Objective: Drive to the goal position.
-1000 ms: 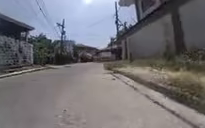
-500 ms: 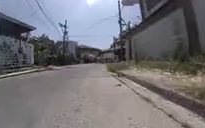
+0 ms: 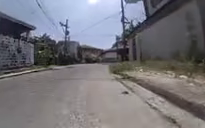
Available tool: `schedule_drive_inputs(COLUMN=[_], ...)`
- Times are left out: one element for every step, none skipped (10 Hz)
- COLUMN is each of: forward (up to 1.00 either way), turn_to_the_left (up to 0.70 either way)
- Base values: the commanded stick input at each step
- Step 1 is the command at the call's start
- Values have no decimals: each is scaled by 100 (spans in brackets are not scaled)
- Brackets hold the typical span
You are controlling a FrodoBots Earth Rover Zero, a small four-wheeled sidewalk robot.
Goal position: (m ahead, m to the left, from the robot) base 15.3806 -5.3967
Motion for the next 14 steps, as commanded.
schedule_drive_inputs(forward=[100, 100, 100, 100, 100, 100, 100, 100, 100, 100, 100, 100, 100, 100], turn_to_the_left=[6, 6, 6, 6, 6, 6, 6, 6, 6, 6, 6, 6, 6, 6])
